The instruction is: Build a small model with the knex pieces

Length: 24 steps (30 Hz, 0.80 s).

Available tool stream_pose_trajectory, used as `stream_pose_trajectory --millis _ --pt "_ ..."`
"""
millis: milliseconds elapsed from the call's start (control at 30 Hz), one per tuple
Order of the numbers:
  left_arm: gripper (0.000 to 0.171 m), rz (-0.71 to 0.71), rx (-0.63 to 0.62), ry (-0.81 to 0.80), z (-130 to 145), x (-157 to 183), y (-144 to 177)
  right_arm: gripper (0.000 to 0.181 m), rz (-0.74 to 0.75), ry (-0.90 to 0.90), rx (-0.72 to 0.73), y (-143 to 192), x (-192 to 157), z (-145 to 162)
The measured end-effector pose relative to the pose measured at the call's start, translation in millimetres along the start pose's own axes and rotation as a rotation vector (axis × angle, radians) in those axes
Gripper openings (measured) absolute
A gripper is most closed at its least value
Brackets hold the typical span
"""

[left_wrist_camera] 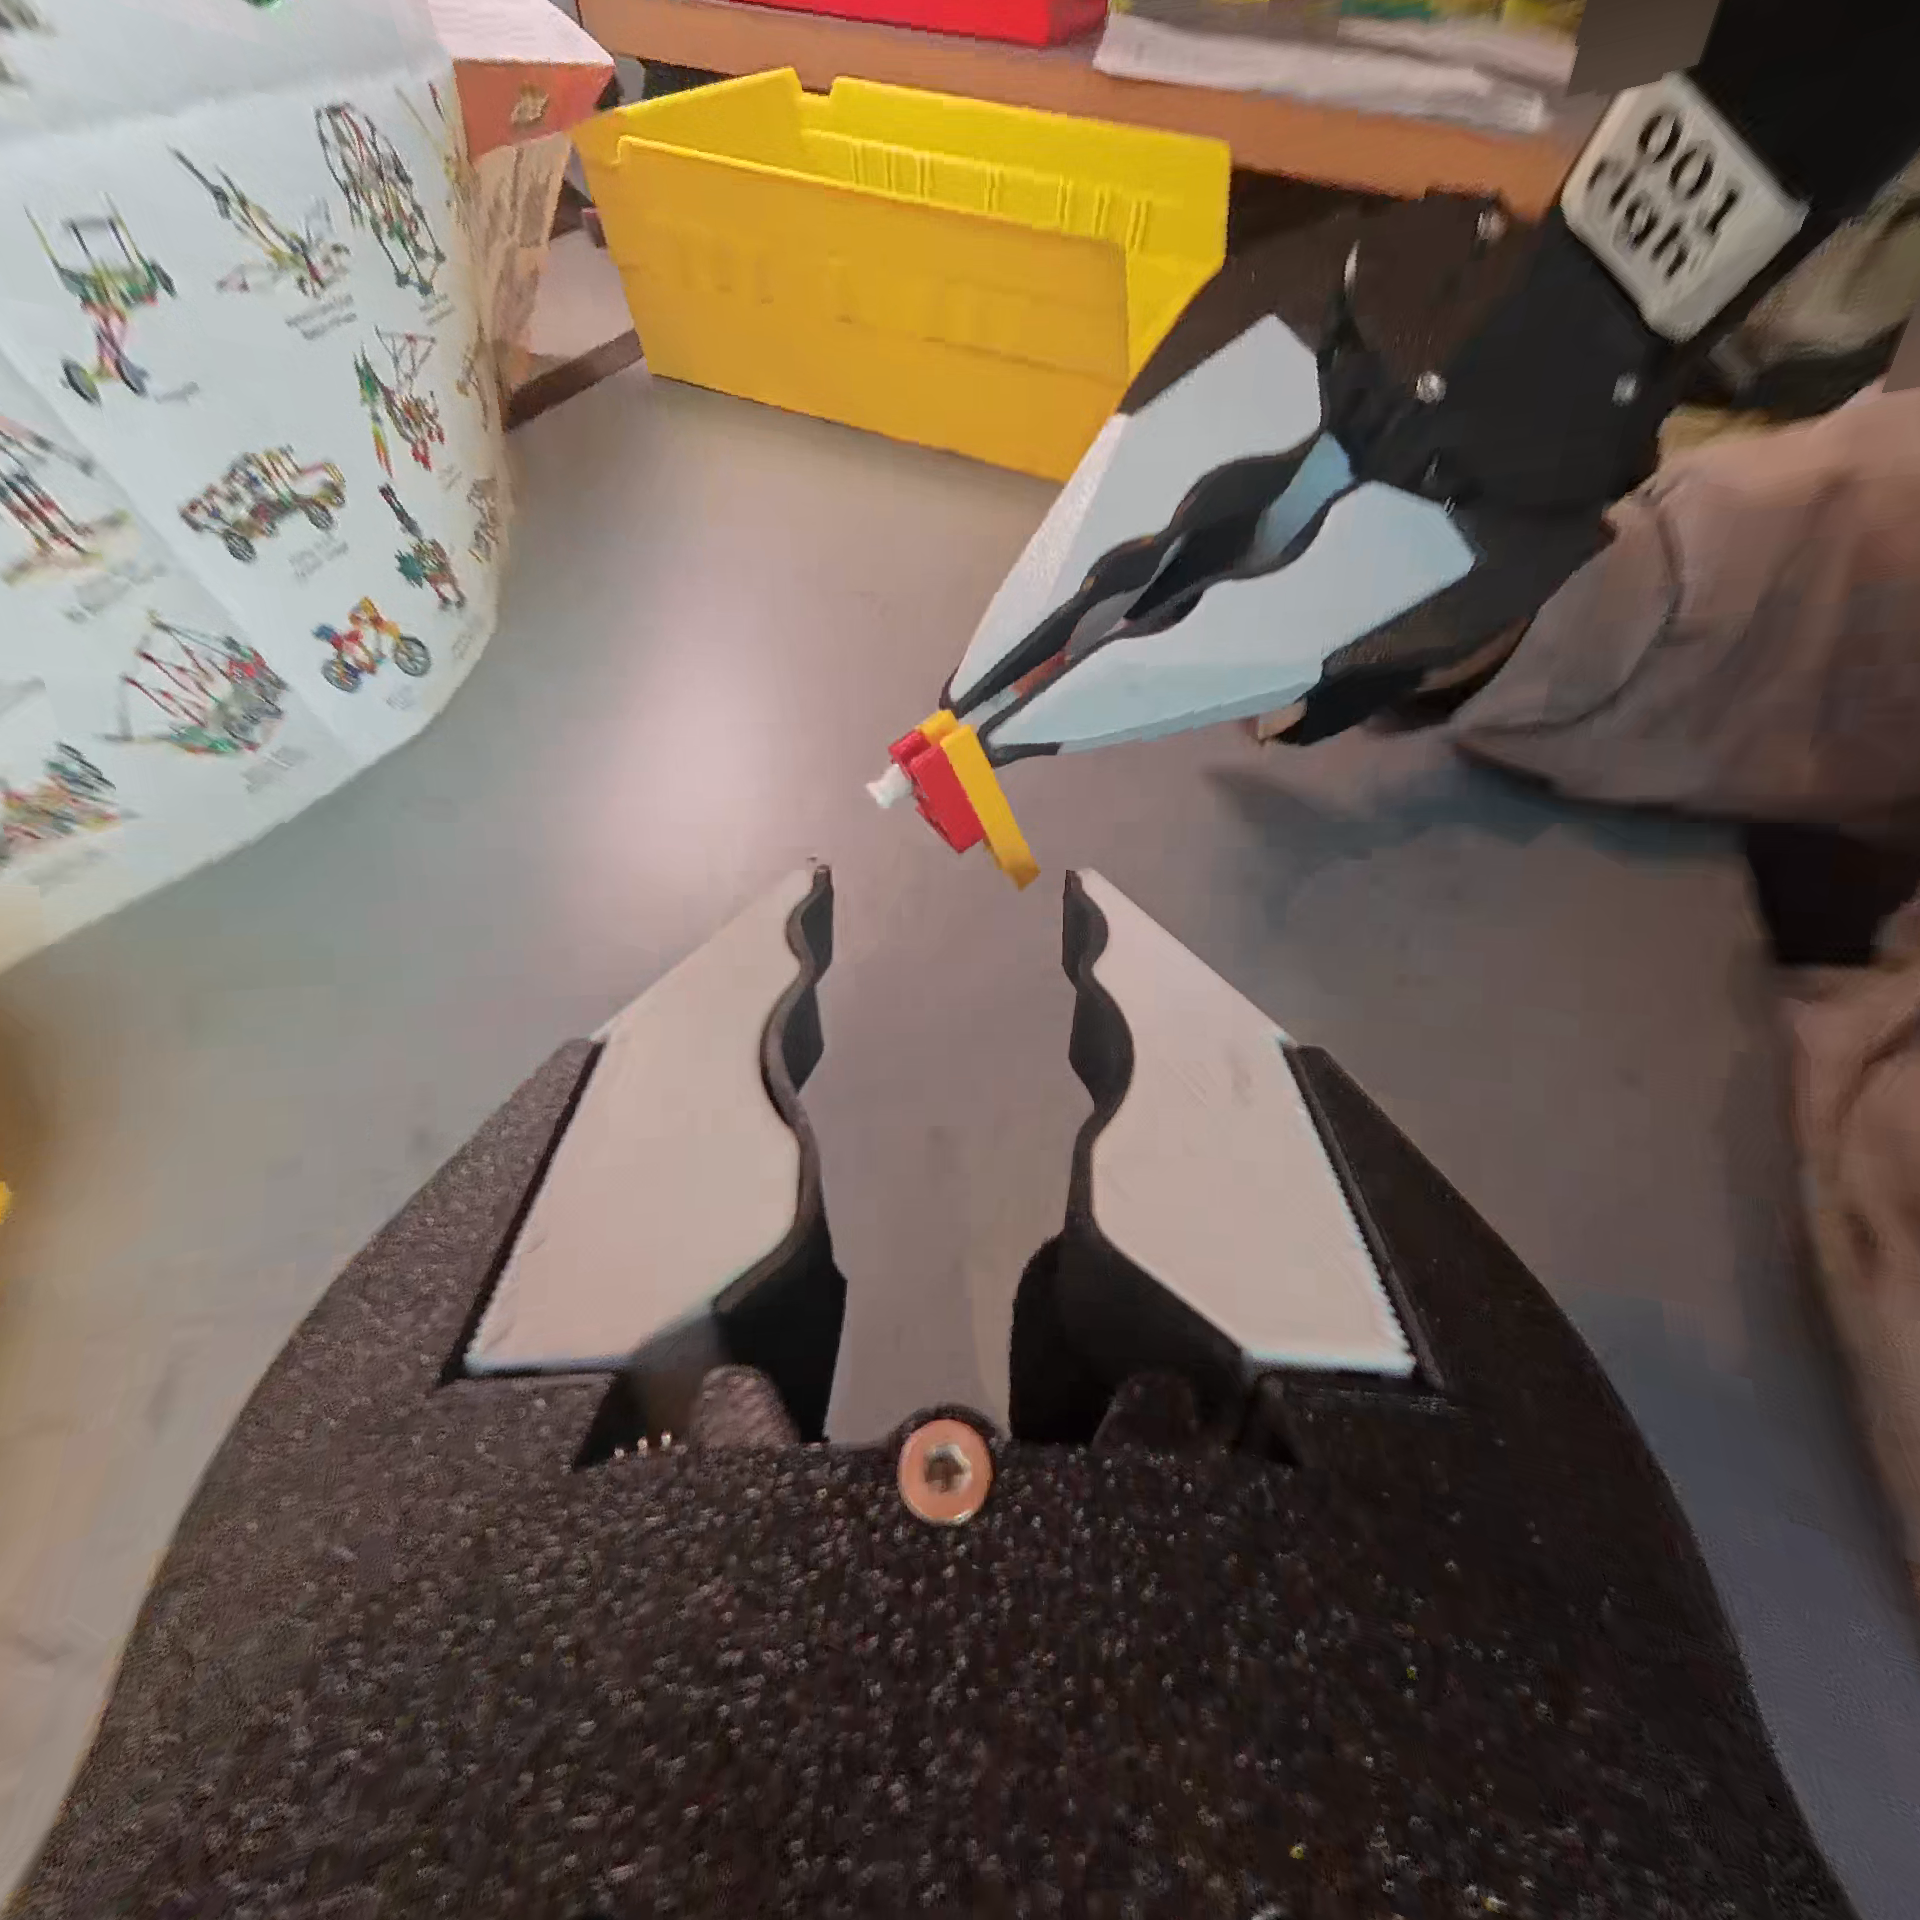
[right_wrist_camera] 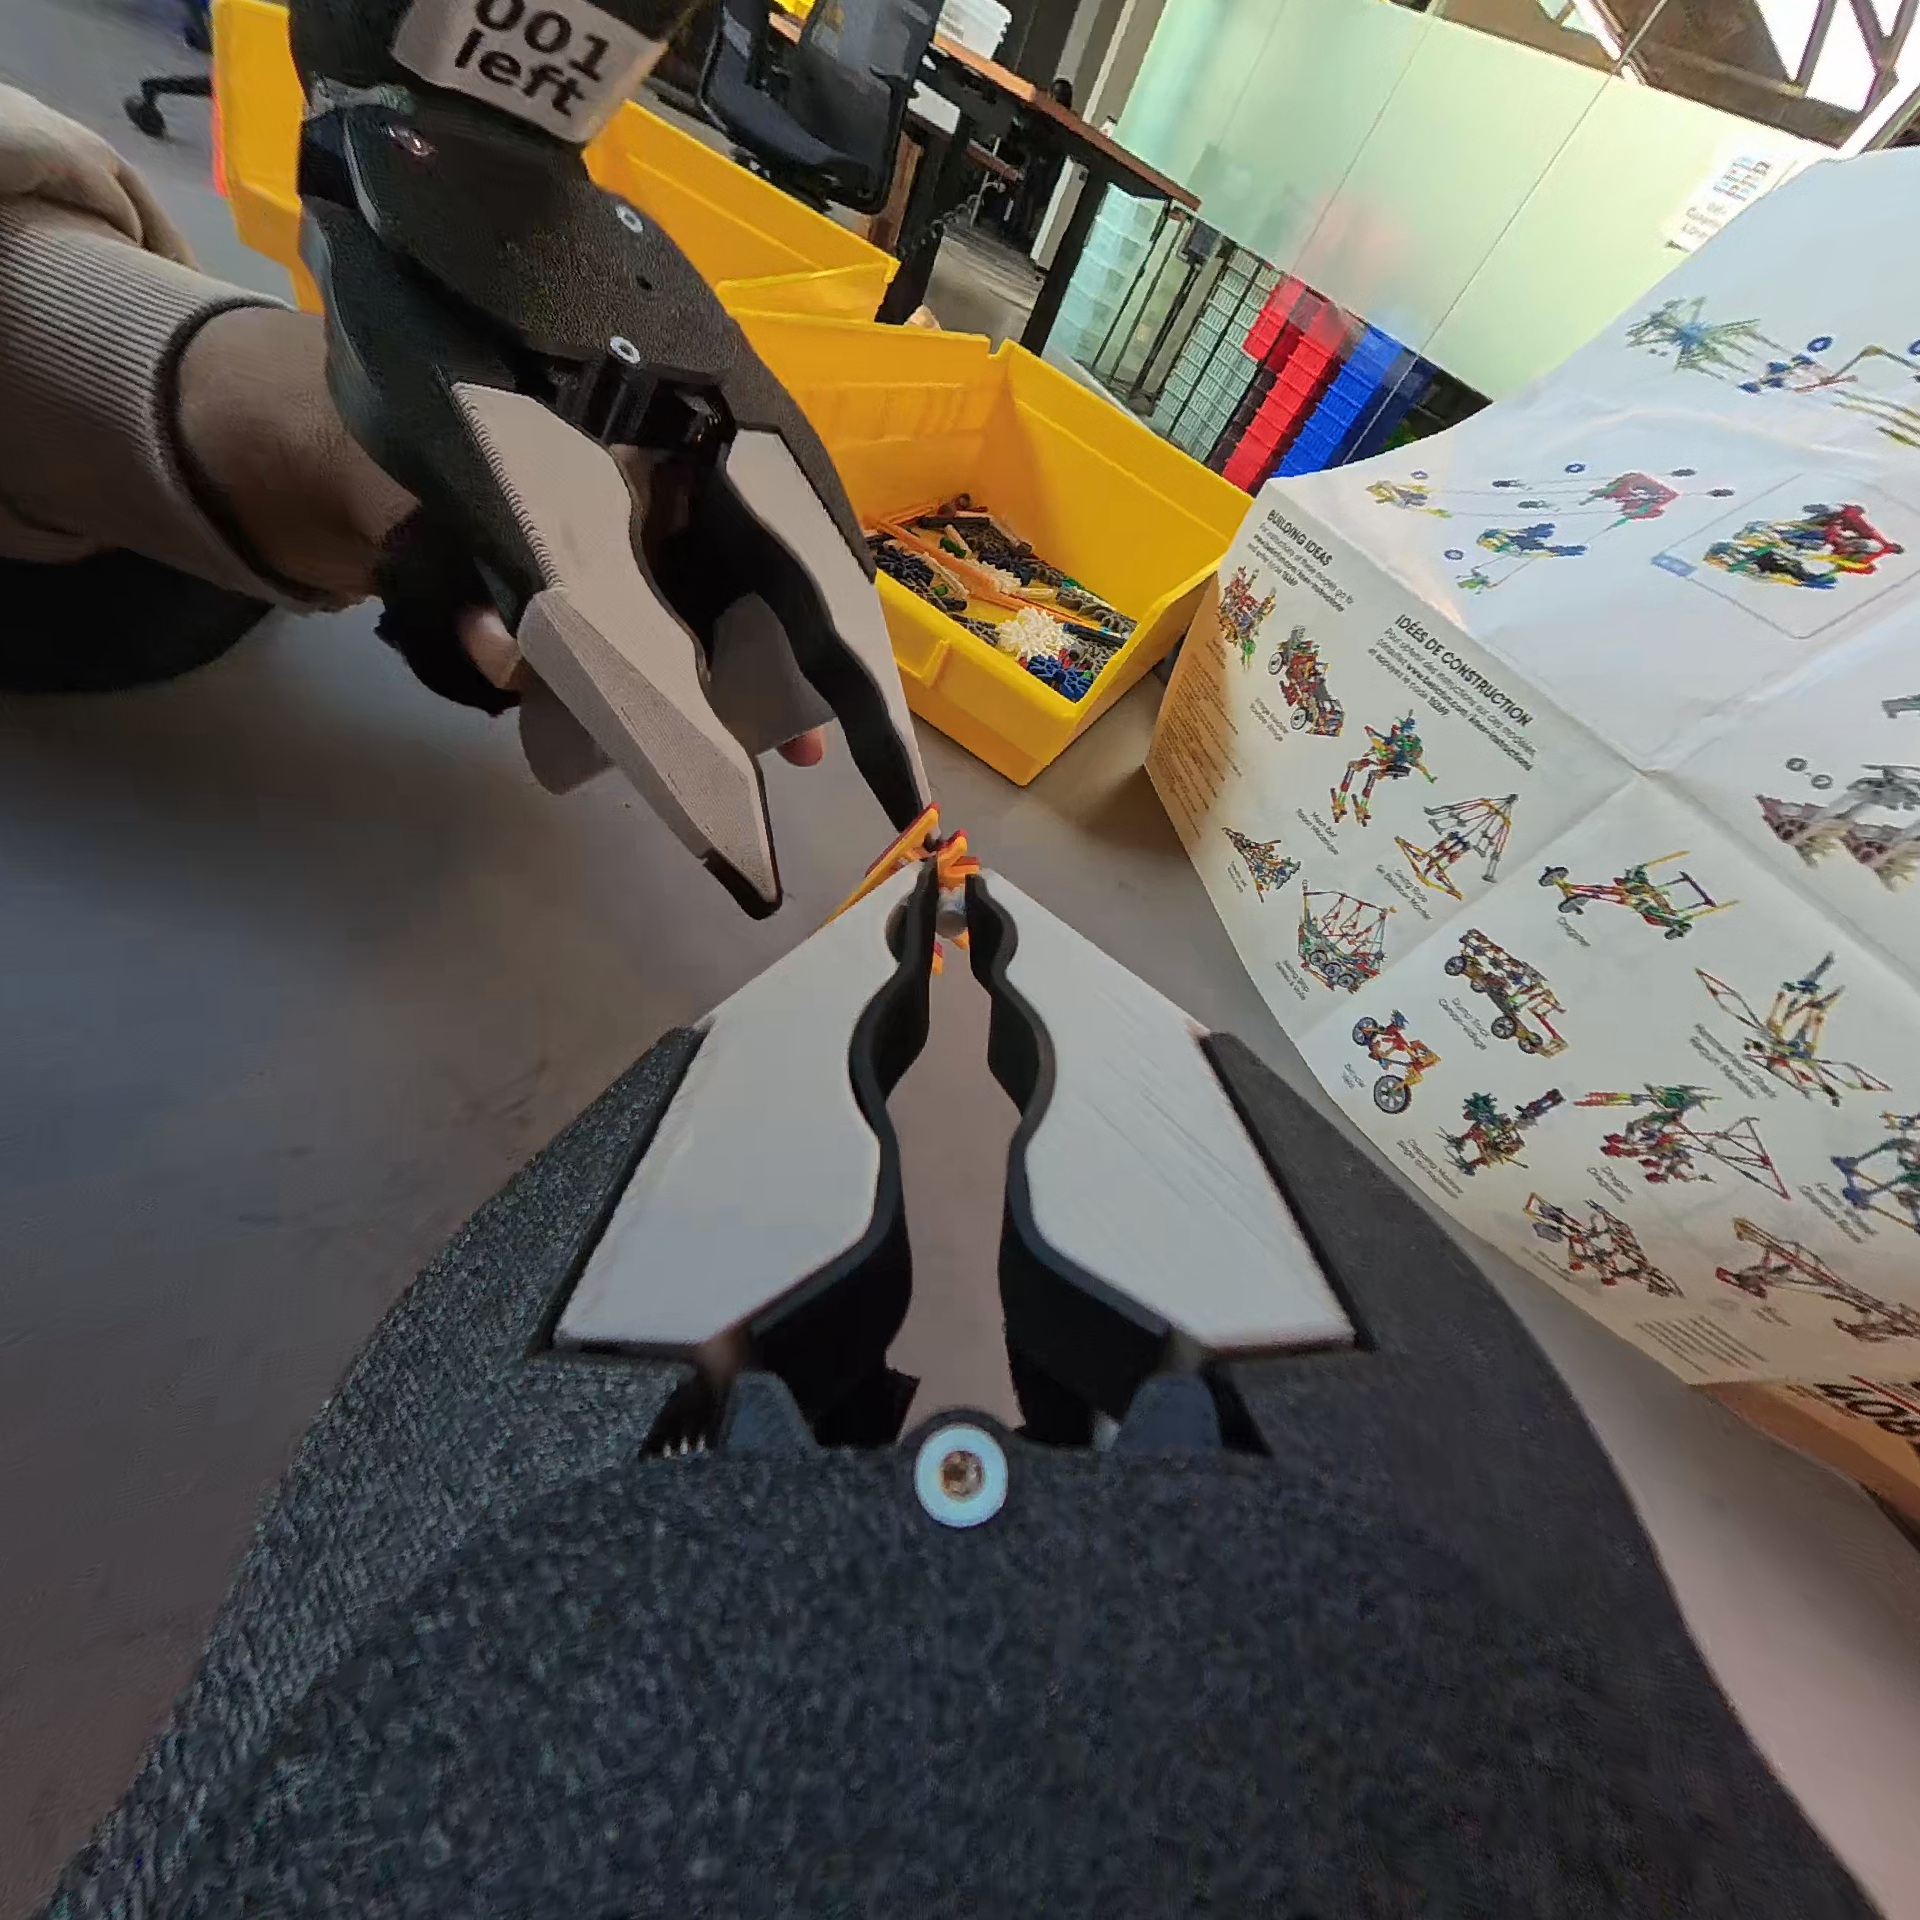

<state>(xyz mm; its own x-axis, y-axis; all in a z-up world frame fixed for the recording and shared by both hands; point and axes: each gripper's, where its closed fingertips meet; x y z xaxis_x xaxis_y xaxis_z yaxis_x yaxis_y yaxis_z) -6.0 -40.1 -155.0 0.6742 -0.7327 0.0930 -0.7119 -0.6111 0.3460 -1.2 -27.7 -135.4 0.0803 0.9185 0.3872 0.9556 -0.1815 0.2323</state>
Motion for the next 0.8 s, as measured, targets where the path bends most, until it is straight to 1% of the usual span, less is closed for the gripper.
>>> stream_pose_trajectory --millis 67,133,167,233,333,500,667,800 --pt "0.044 0.079 0.029 0.148 -5.1 6.2 -2.0 0.002 0.019 -0.014 0.013 0.7 1.0 -4.1" --pt "0.043 0.124 0.041 0.214 -8.5 12.6 -6.3 0.002 0.027 -0.023 0.023 -0.5 -0.8 -8.3" --pt "0.040 0.113 0.044 0.225 -9.5 11.7 -8.0 0.002 0.021 -0.027 0.020 -2.3 -3.2 -9.1" --pt "0.022 0.071 0.021 0.204 -6.7 6.1 -10.3 0.002 0.021 -0.030 0.029 -4.0 -5.9 -11.6" --pt "0.019 0.062 0.008 0.160 -6.7 5.9 -11.1 0.003 0.025 -0.036 0.025 -3.3 -7.3 -12.3" --pt "0.013 0.008 -0.024 0.070 -10.3 2.1 -17.6 0.006 0.050 -0.021 0.029 1.1 -3.4 -11.3" --pt "0.012 -0.035 0.000 0.040 -16.5 -1.3 -21.3 0.007 0.084 -0.010 0.028 4.1 3.1 -12.0" --pt "0.012 -0.085 -0.007 -0.016 -17.4 -3.3 -25.9 0.007 0.096 -0.033 0.006 6.0 6.5 -7.2"
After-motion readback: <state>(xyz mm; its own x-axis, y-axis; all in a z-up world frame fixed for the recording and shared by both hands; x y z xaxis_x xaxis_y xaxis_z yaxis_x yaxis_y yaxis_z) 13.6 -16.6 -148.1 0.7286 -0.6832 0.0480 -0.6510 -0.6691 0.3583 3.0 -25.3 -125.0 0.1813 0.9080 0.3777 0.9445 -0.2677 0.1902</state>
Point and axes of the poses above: each gripper's, where its closed fingertips meet, y back along the fingers, z out of its underside, x = y × z across the jaws, and after that the axes turned 2 degrees about -z, right-handed
